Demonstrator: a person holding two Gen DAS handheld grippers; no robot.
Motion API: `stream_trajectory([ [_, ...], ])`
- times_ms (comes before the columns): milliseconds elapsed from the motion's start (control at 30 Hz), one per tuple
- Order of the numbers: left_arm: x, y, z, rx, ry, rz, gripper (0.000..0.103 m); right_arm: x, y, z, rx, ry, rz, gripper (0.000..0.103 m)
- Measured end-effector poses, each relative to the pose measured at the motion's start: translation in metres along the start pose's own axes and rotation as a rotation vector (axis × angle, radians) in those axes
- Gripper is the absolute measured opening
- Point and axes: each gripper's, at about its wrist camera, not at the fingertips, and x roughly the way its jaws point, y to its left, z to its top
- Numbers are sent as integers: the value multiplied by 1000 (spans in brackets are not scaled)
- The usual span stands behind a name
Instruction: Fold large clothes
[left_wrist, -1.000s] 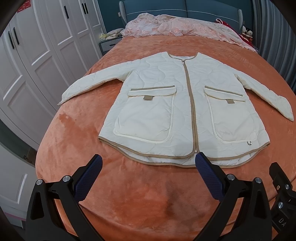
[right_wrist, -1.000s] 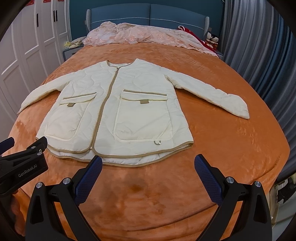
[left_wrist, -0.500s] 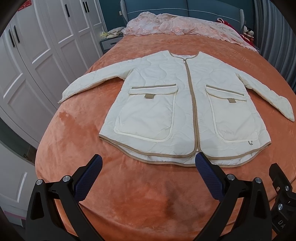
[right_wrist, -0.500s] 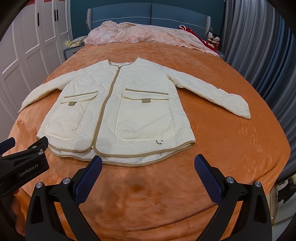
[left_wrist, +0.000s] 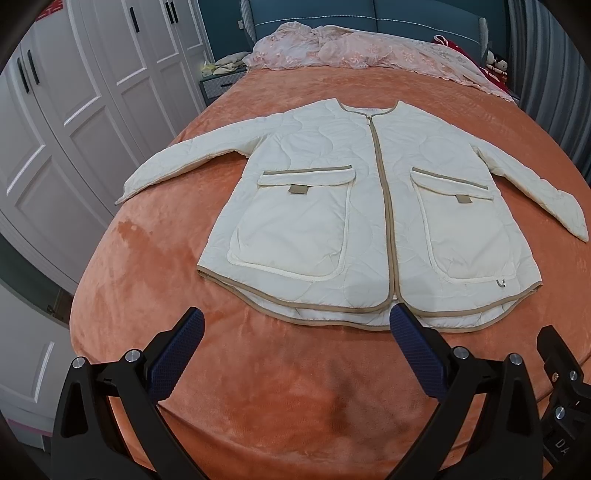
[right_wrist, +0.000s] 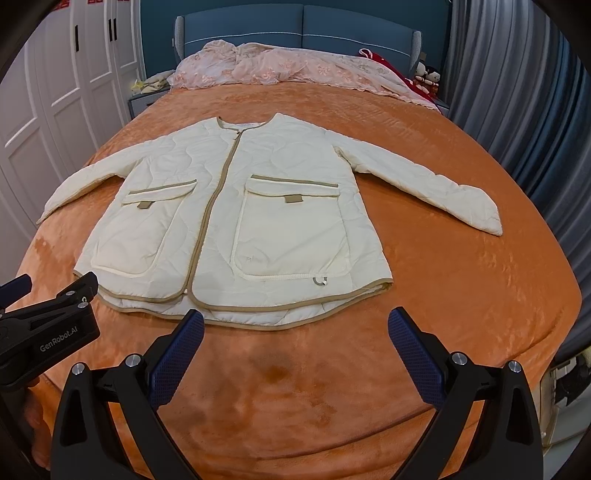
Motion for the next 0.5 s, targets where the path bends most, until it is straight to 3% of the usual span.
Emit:
stream_trajectory([
  [500,3,1,3,-5,9,-1,98,7,0,0,5,24,21,98],
])
